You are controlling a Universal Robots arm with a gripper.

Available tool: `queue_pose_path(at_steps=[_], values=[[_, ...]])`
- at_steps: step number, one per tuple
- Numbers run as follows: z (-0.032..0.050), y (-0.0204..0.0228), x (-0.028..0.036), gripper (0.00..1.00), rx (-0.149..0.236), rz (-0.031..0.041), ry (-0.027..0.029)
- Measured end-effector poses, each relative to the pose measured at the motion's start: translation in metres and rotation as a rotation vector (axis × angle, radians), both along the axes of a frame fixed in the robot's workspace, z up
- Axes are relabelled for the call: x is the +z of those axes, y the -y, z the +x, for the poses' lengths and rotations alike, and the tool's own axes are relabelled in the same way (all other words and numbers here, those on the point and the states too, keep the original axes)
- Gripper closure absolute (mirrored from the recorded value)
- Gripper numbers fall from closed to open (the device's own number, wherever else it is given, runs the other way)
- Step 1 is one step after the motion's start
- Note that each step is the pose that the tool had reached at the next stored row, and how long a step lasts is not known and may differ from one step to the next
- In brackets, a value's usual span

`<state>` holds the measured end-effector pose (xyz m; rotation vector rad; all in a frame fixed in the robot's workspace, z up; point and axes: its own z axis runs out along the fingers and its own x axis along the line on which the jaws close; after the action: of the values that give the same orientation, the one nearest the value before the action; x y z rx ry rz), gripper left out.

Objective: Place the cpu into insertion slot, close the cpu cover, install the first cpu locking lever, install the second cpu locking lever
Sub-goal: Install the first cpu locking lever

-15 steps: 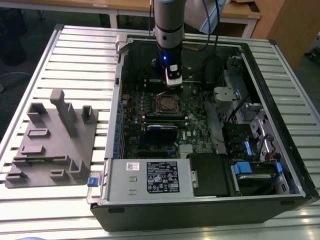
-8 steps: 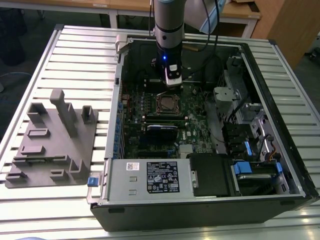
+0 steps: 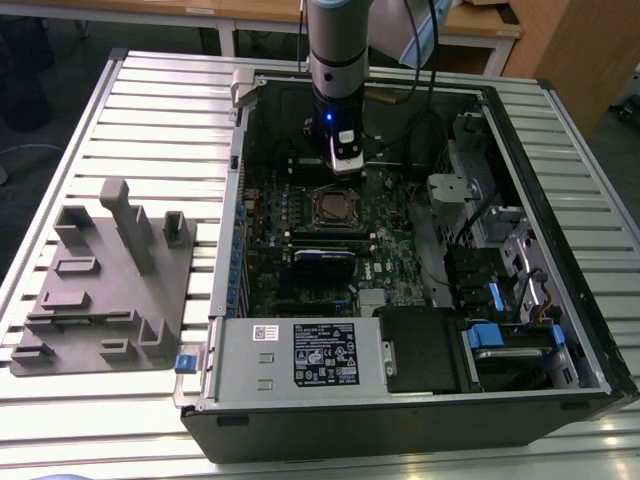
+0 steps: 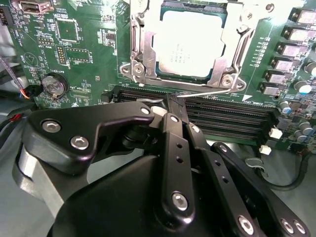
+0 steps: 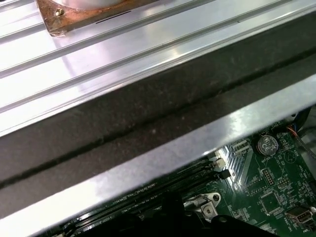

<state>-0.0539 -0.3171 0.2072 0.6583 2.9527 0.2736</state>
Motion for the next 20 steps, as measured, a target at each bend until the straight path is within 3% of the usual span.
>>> queue_pose_path(at_steps=[9,11,13,17,20], values=[[0.0000,-0.0023,-0.0008,0.89,0.000,0.0002,0.0021],[-0.0001,-0.0024,-0.0011,0.89,0.000,-0.0006,0.0055],[0.0000,-0.0024,-0.0019,0.89,0.000,-0.0018,0.0161],[-0.0001,-0.0027,-0.0039,0.89,0.000,-0.0028,0.0490],[-0.0002,-0.0028,-0.0048,0.89,0.000,-0.0041,0.0624]])
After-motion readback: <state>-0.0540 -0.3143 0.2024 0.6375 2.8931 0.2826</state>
